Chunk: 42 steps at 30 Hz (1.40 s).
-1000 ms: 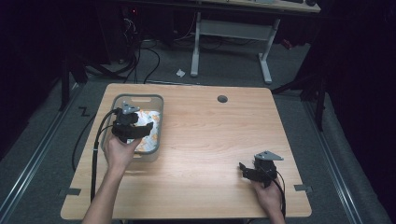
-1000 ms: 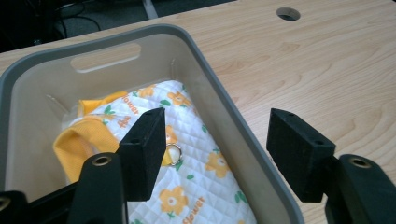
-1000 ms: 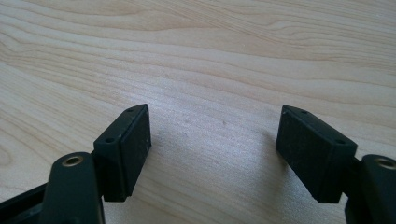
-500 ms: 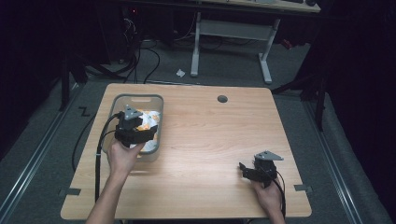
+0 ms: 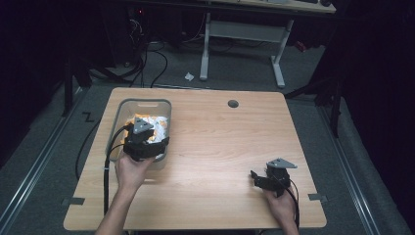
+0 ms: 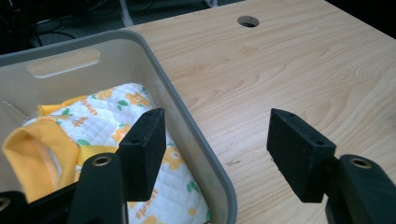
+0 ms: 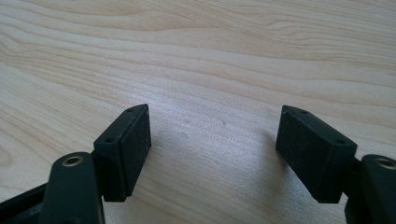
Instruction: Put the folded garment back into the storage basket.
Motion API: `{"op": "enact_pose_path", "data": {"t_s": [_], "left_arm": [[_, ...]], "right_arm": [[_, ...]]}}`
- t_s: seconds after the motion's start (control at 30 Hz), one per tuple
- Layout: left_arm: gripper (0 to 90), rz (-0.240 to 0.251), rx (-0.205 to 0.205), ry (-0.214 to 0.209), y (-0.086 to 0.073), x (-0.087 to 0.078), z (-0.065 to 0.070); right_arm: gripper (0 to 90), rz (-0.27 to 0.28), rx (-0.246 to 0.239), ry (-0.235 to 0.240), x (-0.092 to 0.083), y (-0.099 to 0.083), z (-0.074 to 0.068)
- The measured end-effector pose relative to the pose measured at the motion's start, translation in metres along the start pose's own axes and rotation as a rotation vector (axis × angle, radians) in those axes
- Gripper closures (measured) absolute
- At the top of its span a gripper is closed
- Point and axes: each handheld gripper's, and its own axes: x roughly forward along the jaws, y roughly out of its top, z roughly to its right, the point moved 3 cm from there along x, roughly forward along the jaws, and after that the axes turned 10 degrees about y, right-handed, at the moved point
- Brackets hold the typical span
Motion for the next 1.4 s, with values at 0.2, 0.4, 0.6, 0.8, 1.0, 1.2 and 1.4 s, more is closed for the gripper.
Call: {"op": "enact_pose_path", "data": {"t_s": [0.2, 0.4, 0.6, 0.8, 1.0, 1.2, 1.4], "left_arm": [[37.9, 0.004, 0.003, -0.016, -0.005, 0.000, 0.008], [38.0, 0.009, -0.004, -0.033, -0.010, -0.002, 0.014], [38.0, 0.014, -0.011, -0.051, -0.014, -0.003, 0.021], [38.0, 0.026, -0.022, -0.072, -0.018, -0.004, 0.028], [38.1, 0.025, -0.024, -0.090, -0.023, -0.002, 0.036], [38.1, 0.026, -0.034, -0.100, -0.029, 0.001, 0.041], [38.3, 0.027, -0.030, -0.127, -0.035, 0.004, 0.051]], "right_arm": [[26.7, 0.000, 0.000, 0.000, 0.000, 0.000, 0.000], [26.7, 0.000, 0.000, 0.000, 0.000, 0.000, 0.000], [26.7, 0.000, 0.000, 0.000, 0.000, 0.000, 0.000], [26.7, 0.000, 0.000, 0.000, 0.000, 0.000, 0.000], [26.7, 0.000, 0.000, 0.000, 0.000, 0.000, 0.000], [26.7, 0.000, 0.000, 0.000, 0.000, 0.000, 0.000], [26.7, 0.000, 0.000, 0.000, 0.000, 0.000, 0.000]]}}
